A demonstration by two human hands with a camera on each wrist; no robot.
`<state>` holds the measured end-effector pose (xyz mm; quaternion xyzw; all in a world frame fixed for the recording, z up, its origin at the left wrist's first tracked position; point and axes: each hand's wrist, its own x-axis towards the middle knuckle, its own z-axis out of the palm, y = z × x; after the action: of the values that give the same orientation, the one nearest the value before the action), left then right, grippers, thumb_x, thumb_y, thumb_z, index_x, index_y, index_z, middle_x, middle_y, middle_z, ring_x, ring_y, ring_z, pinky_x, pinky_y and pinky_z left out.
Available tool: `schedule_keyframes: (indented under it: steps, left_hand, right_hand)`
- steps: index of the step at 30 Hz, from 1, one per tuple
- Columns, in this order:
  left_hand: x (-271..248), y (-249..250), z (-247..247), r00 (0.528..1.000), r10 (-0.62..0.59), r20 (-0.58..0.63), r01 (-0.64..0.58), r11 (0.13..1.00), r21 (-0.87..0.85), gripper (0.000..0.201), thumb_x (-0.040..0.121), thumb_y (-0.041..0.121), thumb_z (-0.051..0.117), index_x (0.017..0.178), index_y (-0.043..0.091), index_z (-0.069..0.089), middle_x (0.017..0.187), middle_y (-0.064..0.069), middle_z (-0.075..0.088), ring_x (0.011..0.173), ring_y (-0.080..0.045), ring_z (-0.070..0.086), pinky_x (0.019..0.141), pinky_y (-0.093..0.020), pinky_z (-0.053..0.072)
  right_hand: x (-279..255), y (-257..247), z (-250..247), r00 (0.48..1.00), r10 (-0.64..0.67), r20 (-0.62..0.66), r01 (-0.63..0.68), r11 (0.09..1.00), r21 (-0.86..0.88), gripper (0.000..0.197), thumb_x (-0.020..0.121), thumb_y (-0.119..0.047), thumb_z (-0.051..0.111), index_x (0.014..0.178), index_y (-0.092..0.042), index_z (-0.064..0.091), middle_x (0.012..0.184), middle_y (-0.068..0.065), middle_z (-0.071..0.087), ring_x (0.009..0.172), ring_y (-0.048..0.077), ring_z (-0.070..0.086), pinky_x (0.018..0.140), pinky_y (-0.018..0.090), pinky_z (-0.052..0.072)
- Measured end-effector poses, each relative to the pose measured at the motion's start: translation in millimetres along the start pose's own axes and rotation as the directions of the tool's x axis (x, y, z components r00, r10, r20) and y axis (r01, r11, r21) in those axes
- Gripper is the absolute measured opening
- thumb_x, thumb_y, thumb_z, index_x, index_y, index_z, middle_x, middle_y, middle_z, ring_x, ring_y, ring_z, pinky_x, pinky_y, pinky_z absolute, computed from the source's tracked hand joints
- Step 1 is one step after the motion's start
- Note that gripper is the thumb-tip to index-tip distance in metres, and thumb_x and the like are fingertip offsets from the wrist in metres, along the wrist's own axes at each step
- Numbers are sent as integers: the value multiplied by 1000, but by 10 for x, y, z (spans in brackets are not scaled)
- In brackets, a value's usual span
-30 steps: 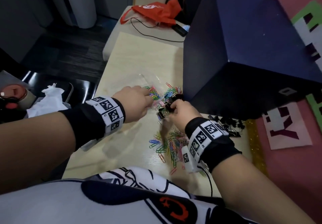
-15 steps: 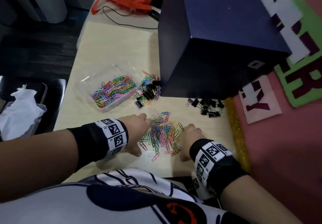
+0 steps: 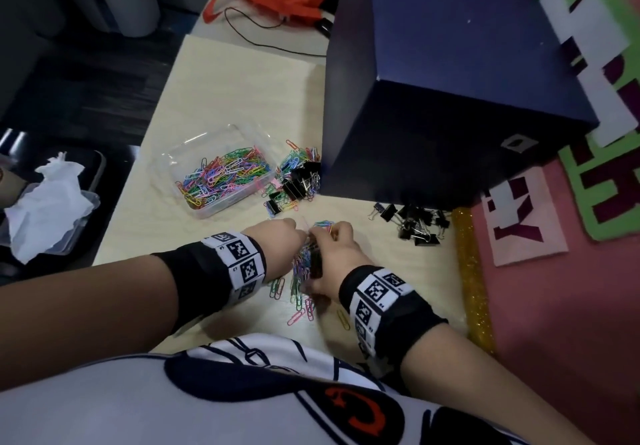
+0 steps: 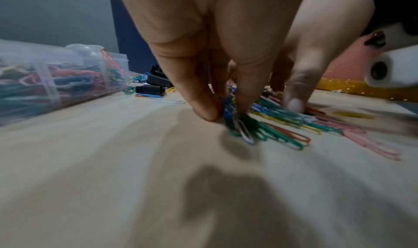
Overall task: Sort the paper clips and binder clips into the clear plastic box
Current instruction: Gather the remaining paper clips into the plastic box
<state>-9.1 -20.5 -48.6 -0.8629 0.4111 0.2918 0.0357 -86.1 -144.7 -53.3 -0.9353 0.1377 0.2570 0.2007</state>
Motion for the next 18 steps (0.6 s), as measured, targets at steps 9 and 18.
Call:
schedule_keyframes:
  steps: [9,18]
  left_hand:
    - [-24,-176,-46,994,-38,-107,31,998,-61,25,91,8,47,109,16,63,108,-5,55,99,-25,58,77,-29,45]
    - [-192,-565,-315,909,-69,-411,-29,973,-227,18,88,19,60,103,21,70,103,1,63,99,-18,59,86,-27,44]
  right_hand:
    - [84,42,-106,996,-22,-88,23,1000,6,38,88,-11,52,125,-19,51,118,7,42,103,29,55,91,30,44]
    - [172,-82,-349,989,42,-142,-44,999,-7,35,88,-24,62,122,-20,58,119,6,52,110,24,53,91,26,41]
